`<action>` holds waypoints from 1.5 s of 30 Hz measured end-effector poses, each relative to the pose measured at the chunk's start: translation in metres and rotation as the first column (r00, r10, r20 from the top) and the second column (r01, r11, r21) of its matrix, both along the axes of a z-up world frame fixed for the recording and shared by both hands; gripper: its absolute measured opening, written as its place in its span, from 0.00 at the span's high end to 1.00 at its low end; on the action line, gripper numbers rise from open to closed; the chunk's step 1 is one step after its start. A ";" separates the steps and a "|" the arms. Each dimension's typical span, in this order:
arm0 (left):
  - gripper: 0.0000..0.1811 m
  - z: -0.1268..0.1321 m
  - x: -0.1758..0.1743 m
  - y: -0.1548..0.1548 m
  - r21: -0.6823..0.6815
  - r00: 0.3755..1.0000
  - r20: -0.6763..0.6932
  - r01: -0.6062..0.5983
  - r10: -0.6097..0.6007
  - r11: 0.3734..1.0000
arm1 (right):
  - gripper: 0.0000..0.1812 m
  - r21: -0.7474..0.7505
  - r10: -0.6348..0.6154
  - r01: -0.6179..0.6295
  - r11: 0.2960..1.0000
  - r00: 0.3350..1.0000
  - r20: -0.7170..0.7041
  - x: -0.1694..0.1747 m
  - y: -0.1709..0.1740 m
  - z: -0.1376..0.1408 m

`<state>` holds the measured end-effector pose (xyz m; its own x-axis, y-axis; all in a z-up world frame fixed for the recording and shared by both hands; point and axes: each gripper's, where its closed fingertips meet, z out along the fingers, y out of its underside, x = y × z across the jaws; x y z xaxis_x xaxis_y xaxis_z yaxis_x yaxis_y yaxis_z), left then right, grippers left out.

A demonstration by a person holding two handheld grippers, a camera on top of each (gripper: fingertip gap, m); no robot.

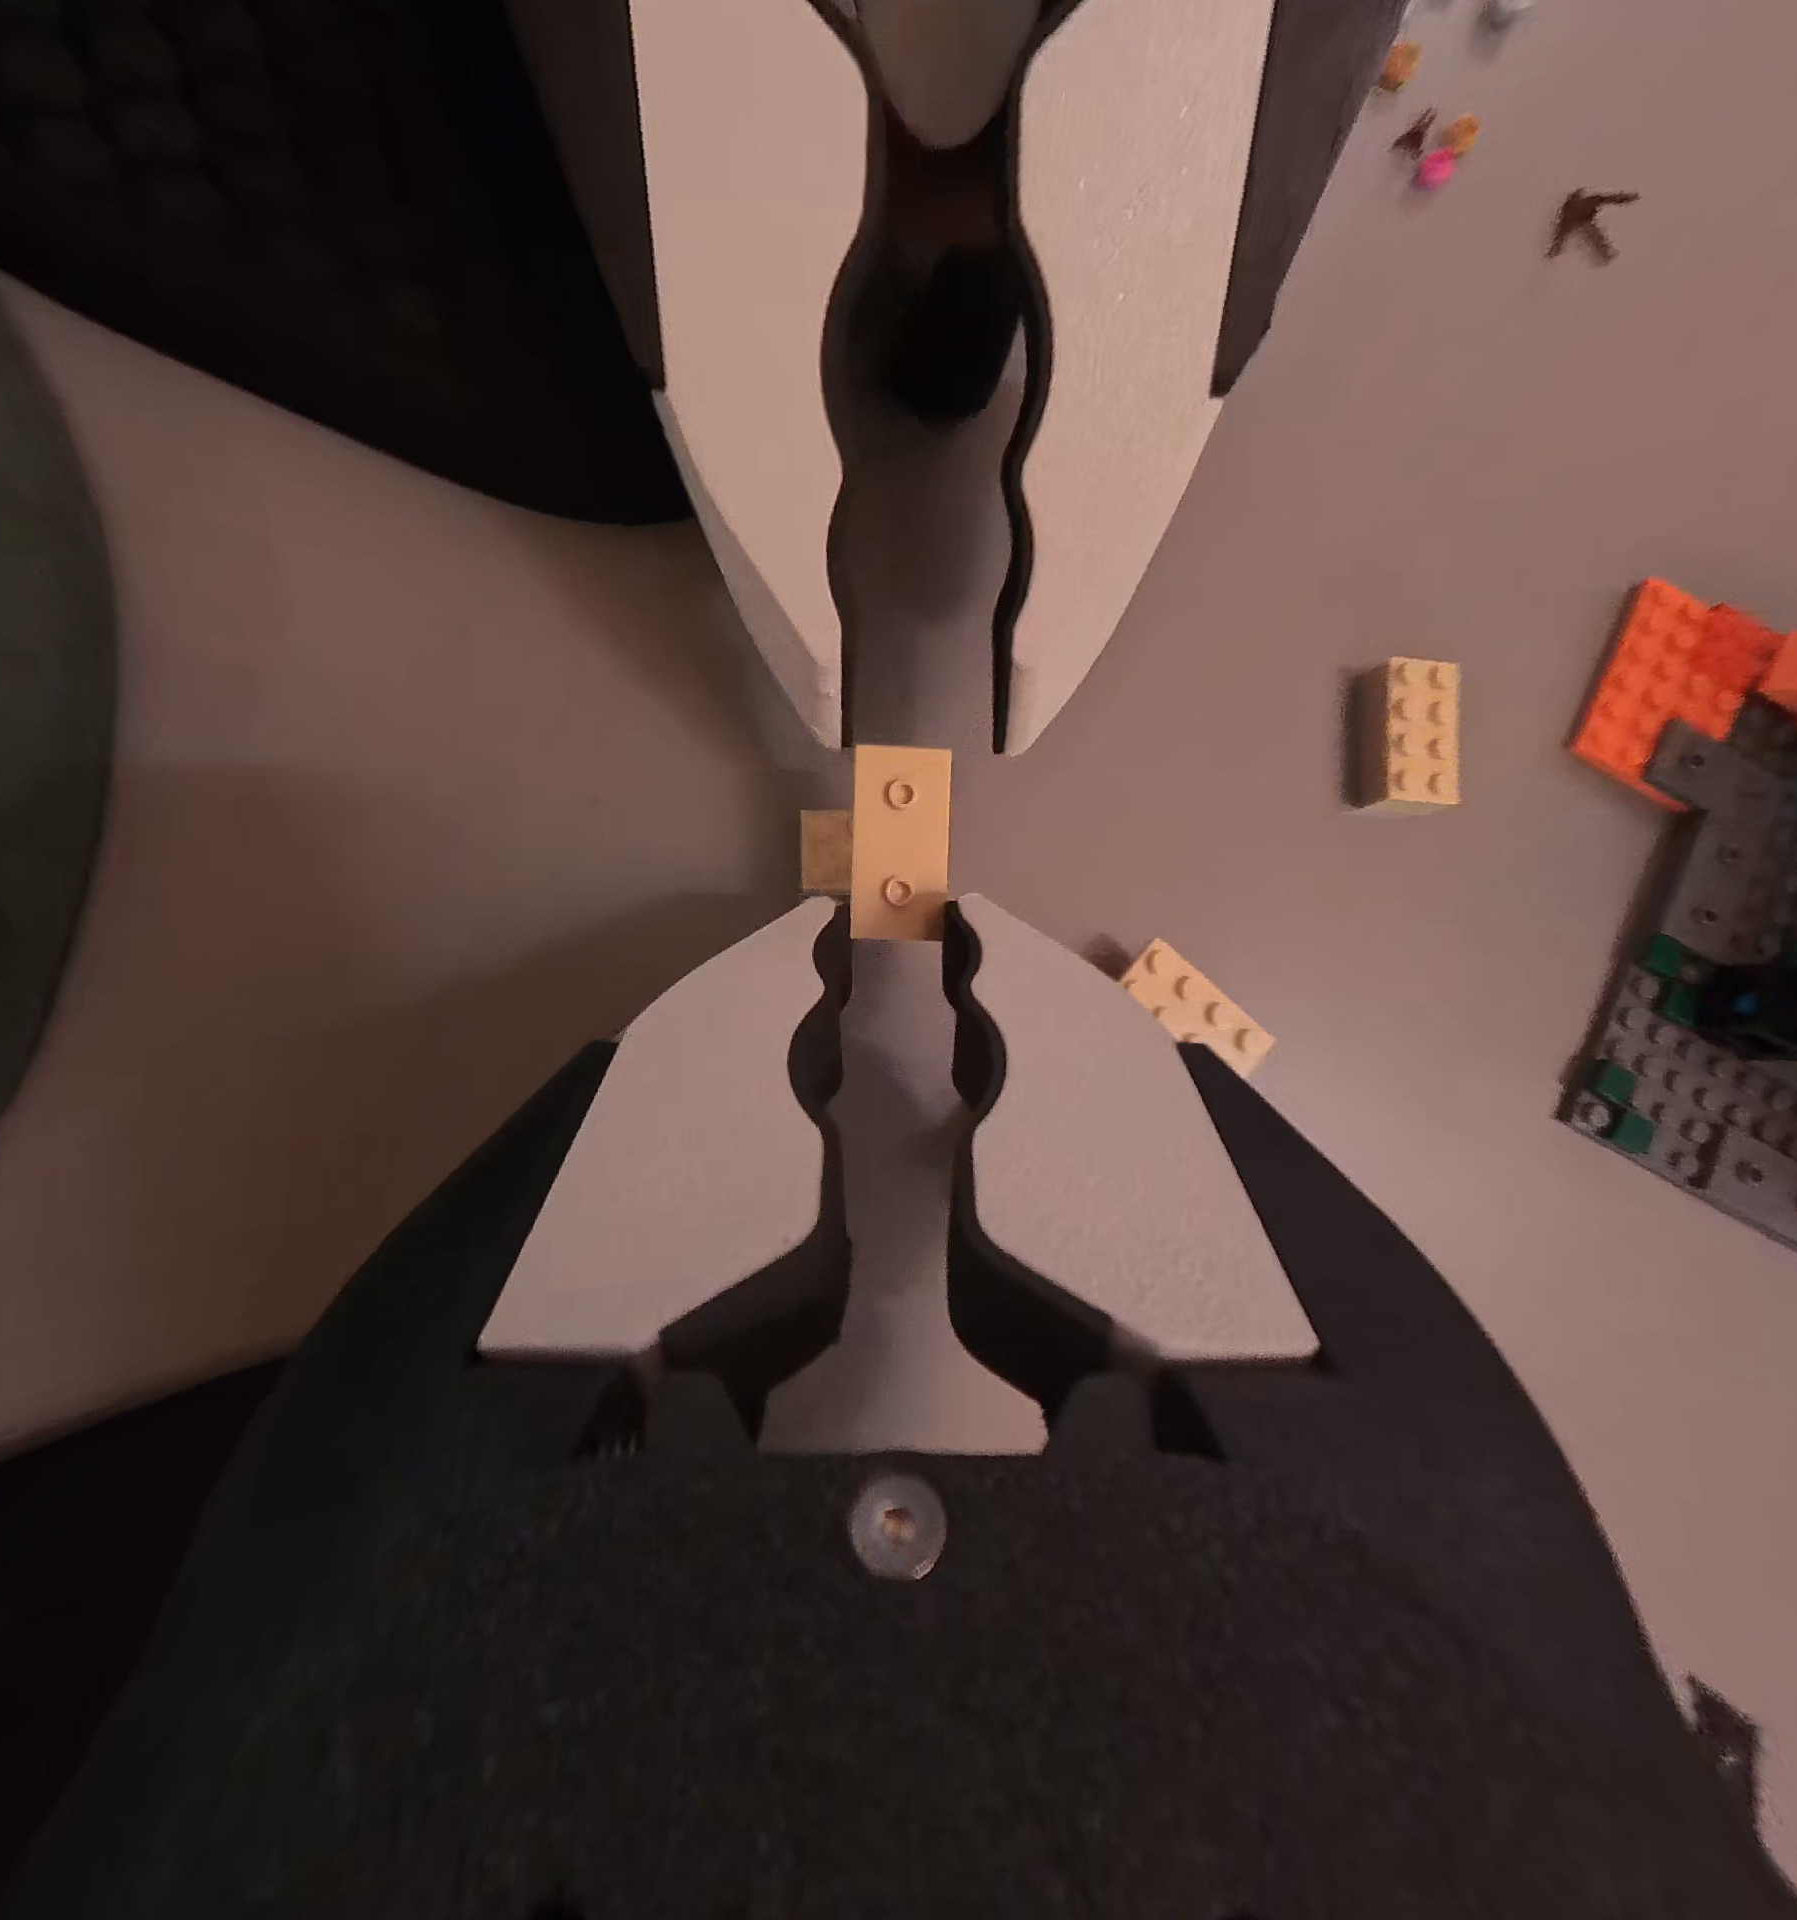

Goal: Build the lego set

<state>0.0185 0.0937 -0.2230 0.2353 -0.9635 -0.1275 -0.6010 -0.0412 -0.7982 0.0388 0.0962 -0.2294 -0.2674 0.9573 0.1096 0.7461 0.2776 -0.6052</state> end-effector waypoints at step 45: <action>0.91 -0.025 0.004 -0.013 -0.056 0.988 -0.139 0.057 -0.065 0.997 | 0.90 -0.012 0.054 -0.053 0.999 0.993 0.101 -0.001 -0.010 -0.021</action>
<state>0.0226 0.0805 -0.2477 0.1592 -0.9817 -0.1047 -0.7096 -0.0400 -0.7034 0.0382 0.0859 -0.2502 -0.3273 0.9423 0.0704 0.7879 0.3133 -0.5302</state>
